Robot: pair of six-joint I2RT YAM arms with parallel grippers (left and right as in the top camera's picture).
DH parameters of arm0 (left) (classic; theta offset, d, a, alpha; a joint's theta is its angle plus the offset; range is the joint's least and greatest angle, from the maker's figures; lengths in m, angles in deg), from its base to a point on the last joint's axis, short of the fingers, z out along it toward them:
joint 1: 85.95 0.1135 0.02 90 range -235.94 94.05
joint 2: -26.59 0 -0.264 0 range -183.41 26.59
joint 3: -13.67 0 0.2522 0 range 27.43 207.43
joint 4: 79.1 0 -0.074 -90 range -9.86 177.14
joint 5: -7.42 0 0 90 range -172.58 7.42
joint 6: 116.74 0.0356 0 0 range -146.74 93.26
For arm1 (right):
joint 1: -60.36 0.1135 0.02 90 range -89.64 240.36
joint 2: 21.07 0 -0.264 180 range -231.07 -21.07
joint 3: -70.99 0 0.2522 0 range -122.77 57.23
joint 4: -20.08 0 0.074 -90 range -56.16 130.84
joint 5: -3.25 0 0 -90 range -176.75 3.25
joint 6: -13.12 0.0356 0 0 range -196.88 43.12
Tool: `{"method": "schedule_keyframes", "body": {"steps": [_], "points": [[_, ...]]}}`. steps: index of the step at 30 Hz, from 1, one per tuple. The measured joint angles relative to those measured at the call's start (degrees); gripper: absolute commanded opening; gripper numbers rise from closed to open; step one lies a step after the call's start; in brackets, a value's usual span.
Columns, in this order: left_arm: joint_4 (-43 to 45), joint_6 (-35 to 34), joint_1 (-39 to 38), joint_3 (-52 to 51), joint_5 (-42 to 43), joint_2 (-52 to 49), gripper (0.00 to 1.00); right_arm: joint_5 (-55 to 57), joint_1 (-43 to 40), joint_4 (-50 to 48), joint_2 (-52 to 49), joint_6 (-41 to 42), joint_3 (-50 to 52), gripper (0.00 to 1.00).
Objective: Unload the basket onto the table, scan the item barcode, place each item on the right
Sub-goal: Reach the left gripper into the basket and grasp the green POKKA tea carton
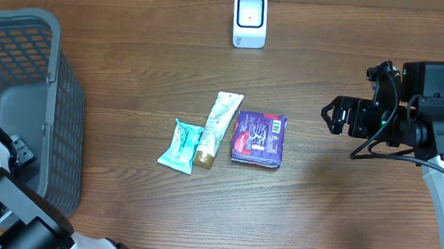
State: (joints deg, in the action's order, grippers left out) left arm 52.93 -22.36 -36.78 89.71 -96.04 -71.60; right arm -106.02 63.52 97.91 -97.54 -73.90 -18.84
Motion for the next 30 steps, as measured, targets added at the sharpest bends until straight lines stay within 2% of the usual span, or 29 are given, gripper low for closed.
{"method": "schedule_keyframes", "body": {"steps": [7, 12, 16, 24, 28, 30], "points": [[0.61, 0.07, -0.85, 0.66, 9.03, 0.20, 0.62, -0.02, 0.00, -0.02, 0.00, 0.02, 0.02, 1.00], [2.99, 0.09, -4.13, 1.01, 16.87, 0.24, 0.68, -0.02, 0.00, 0.00, 0.00, 0.02, 0.00, 1.00], [1.27, 0.72, -7.28, 2.86, 20.46, -0.24, 0.79, -0.02, 0.00, -0.02, 0.00, 0.04, 0.02, 1.00], [-3.32, 3.48, -8.57, 9.92, 19.21, -1.27, 0.89, 0.00, 0.00, -0.02, 0.00, 0.02, 0.00, 1.00], [-5.09, 7.45, -8.57, 10.14, 14.78, -1.31, 0.90, -0.02, 0.00, 0.00, 0.00, 0.00, 0.00, 1.00], [-4.87, 9.38, -8.57, 9.84, 13.18, -1.31, 0.85, 0.00, 0.00, -0.02, 0.00, 0.02, 0.02, 1.00]]}}
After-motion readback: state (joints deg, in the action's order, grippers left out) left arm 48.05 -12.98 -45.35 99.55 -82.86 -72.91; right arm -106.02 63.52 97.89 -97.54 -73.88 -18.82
